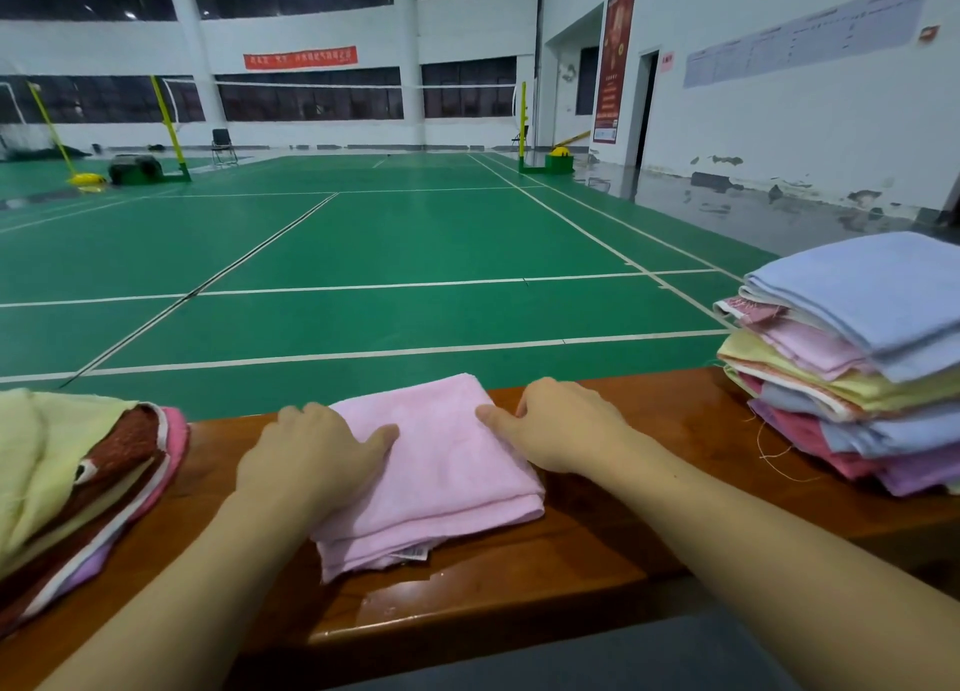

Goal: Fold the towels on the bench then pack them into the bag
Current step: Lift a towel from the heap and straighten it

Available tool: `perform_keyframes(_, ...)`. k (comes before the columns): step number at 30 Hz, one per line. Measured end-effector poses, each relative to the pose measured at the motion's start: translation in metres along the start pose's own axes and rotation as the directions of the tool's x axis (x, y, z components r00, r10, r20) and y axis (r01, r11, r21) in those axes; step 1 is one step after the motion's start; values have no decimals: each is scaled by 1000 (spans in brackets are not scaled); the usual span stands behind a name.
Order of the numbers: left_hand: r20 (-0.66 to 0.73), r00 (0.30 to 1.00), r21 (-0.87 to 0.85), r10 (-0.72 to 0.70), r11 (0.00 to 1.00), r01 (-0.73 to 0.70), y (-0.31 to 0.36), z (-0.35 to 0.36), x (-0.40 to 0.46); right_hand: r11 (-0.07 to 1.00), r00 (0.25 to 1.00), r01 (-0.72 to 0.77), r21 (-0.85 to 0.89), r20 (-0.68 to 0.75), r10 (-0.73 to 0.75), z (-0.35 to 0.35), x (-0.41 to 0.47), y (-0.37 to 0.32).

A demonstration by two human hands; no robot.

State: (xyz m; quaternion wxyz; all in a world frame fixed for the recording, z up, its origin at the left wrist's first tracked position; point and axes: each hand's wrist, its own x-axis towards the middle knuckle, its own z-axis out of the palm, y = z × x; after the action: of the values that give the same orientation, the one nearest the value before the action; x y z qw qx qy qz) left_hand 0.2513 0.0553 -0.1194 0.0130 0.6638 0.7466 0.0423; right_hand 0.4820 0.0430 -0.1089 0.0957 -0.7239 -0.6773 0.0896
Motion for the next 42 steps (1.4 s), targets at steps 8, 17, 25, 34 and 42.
perform_keyframes(8, -47, 992, -279, 117, 952, -125, 22, 6, -2, 979, 991, 120, 164, -75, -109, 10, -2, -12)
perform_keyframes(17, -32, 999, -923, 4, 384, -31, 42, -6, -7, 741, 983, 69, 668, -172, 64, 0, 2, 14)
perform_keyframes(25, -118, 993, -993, 1, 16, -118, 158, -37, -16, 749, 890, 145, 646, -417, 187, -91, -3, 78)
perform_keyframes(34, -210, 939, -977, 271, -17, -213, 335, -96, -40, 866, 785, -12, 500, -532, 318, -210, -37, 214)
perform_keyframes(42, -109, 902, -966, 418, 169, -196, 438, -84, -49, 857, 837, -252, 449, -344, 426, -224, -50, 319)
